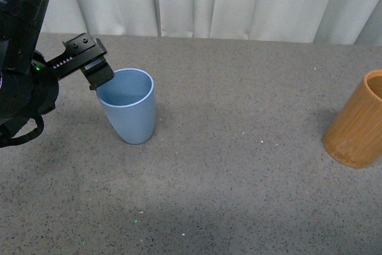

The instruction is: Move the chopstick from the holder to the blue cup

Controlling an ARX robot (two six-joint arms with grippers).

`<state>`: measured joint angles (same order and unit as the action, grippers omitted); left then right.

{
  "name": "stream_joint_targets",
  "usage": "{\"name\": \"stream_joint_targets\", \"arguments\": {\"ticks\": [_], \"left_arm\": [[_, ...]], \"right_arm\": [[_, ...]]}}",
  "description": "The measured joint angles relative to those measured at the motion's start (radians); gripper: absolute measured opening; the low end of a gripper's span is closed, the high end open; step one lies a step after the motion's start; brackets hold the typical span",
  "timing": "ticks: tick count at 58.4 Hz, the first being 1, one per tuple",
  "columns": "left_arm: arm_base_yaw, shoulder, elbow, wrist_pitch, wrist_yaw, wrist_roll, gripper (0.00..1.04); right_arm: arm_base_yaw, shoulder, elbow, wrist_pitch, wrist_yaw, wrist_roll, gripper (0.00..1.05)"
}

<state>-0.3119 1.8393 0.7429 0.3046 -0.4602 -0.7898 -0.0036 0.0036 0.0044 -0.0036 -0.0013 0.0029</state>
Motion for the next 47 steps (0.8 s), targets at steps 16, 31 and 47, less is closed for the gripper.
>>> {"name": "stream_joint_targets", "arguments": {"ticks": [16, 31, 47], "left_arm": [[-0.009, 0.017, 0.021, -0.019, 0.006, -0.004, 0.98], [-0.009, 0.018, 0.029, -0.037, 0.005, -0.018, 0.98], [0.014, -0.045, 0.033, -0.038, -0.005, -0.018, 0.98]], "right_arm": [[0.000, 0.000, 0.000, 0.000, 0.000, 0.000, 0.95], [0.000, 0.000, 0.000, 0.000, 0.000, 0.000, 0.95], [0.000, 0.000, 0.000, 0.000, 0.000, 0.000, 0.95]]}}
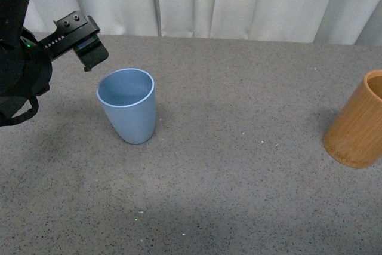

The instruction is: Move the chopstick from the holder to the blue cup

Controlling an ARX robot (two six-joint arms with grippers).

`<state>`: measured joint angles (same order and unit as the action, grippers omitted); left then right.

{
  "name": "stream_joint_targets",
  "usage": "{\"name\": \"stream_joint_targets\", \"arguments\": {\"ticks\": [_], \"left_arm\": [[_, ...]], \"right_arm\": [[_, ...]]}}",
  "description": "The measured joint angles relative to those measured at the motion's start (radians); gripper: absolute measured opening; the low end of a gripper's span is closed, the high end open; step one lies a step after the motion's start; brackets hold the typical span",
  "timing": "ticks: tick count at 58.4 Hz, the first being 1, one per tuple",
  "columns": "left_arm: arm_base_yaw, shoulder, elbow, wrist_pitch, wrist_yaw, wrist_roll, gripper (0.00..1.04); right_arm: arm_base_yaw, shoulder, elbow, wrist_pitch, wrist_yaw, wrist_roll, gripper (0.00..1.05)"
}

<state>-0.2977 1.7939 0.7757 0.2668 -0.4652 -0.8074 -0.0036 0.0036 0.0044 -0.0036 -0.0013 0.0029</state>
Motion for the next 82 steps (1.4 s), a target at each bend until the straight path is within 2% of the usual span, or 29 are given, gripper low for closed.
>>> {"name": "stream_joint_targets", "arguments": {"ticks": [18, 44, 82], "left_arm": [[-0.069, -0.021, 0.000, -0.008, 0.027, 0.000, 0.98], [-0.103, 0.001, -0.013, -0.023, 0.048, 0.002, 0.98], [-0.105, 0.044, -0.021, -0.031, 0.058, -0.003, 0.98]], "right_arm": [[0.000, 0.000, 0.000, 0.000, 0.000, 0.000, 0.95], [0.000, 0.000, 0.000, 0.000, 0.000, 0.000, 0.95], [0.000, 0.000, 0.000, 0.000, 0.000, 0.000, 0.95]]}}
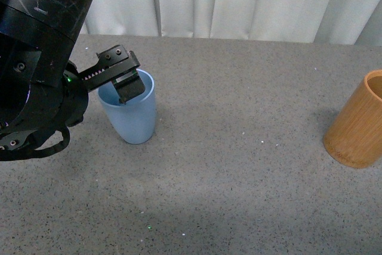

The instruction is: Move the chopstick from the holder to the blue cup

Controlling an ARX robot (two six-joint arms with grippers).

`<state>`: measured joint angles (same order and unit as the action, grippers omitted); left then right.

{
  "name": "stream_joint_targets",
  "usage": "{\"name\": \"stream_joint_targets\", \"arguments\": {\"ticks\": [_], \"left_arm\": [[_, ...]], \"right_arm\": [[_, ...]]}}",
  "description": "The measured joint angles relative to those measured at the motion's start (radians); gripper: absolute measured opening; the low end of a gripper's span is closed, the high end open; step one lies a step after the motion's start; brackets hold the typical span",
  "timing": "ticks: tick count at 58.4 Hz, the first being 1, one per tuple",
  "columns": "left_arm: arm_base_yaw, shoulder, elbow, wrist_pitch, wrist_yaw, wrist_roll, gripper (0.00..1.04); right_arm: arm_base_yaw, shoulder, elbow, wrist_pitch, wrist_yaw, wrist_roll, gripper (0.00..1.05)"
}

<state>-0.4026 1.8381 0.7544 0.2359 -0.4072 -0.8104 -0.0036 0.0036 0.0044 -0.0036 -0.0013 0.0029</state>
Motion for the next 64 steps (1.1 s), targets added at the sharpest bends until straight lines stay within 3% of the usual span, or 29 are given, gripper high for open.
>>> {"name": "stream_joint_targets", "arguments": {"ticks": [23, 34, 55, 64], "left_arm": [[0.014, 0.021, 0.000, 0.000, -0.002, -0.003, 0.96], [0.018, 0.037, -0.003, 0.009, -0.008, -0.017, 0.68], [0.017, 0.021, -0.012, 0.067, 0.043, 0.009, 0.04], [0.031, 0.005, -0.001, 0.063, 0.052, 0.045, 0.04]], "right_arm": [[0.000, 0.000, 0.000, 0.000, 0.000, 0.000, 0.95], [0.000, 0.000, 0.000, 0.000, 0.000, 0.000, 0.95], [0.000, 0.000, 0.000, 0.000, 0.000, 0.000, 0.95], [0.000, 0.000, 0.000, 0.000, 0.000, 0.000, 0.95]]}}
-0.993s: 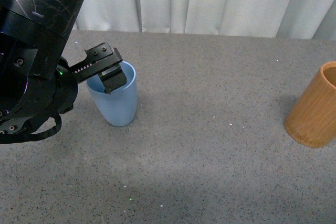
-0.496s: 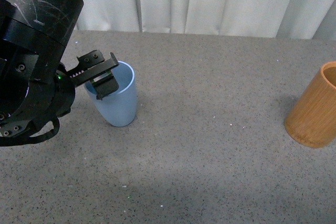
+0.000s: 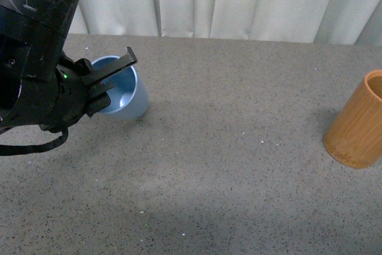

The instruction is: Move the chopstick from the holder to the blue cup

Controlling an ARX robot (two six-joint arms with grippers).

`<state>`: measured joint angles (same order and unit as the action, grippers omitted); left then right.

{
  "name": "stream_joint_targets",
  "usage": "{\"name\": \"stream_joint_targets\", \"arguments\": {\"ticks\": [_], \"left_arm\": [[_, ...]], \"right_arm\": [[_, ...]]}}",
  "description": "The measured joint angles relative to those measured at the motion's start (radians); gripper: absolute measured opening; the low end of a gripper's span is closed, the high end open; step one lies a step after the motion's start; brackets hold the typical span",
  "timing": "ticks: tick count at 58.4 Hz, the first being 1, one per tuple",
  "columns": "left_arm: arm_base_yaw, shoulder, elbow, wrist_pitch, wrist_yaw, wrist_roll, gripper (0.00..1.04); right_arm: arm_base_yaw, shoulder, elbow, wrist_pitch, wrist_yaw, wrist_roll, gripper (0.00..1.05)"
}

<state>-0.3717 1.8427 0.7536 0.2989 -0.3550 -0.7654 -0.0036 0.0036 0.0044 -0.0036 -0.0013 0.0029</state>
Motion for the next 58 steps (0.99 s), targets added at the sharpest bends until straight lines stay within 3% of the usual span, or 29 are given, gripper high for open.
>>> {"name": "stream_joint_targets", "arguments": {"ticks": [29, 58], "left_arm": [[-0.055, 0.005, 0.151, -0.070, 0.119, 0.175, 0.04], [-0.116, 0.061, 0.201, -0.185, 0.173, 0.338, 0.04]], "right_arm": [[0.000, 0.000, 0.000, 0.000, 0.000, 0.000, 0.95], [0.000, 0.000, 0.000, 0.000, 0.000, 0.000, 0.95]]}}
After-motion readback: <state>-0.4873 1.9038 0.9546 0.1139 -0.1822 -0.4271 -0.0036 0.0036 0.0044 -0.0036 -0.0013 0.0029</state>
